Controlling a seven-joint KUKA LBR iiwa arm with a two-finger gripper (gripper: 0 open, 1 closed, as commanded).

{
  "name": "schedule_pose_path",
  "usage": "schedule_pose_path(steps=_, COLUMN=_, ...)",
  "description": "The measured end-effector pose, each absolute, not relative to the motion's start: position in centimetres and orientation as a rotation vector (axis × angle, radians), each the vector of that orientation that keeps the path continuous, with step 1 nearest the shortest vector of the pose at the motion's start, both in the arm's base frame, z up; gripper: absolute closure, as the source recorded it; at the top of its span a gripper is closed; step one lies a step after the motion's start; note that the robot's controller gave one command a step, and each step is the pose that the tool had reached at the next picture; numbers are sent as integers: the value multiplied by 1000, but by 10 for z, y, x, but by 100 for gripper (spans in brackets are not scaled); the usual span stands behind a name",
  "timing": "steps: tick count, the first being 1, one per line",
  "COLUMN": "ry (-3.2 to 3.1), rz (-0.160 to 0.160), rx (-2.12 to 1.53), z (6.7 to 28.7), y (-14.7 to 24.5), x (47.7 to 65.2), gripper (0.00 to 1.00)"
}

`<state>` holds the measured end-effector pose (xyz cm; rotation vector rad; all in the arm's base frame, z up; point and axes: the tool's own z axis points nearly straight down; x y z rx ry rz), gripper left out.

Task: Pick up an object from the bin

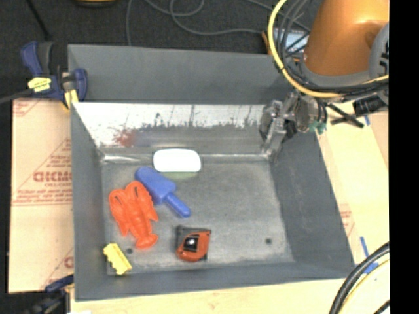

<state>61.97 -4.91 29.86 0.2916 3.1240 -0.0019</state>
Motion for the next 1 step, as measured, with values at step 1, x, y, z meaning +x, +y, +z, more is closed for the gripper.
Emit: schedule_pose_path(steps=1, ry=3124, rz=-3, rx=288, z=299, y=-49, x=620, gripper=100)
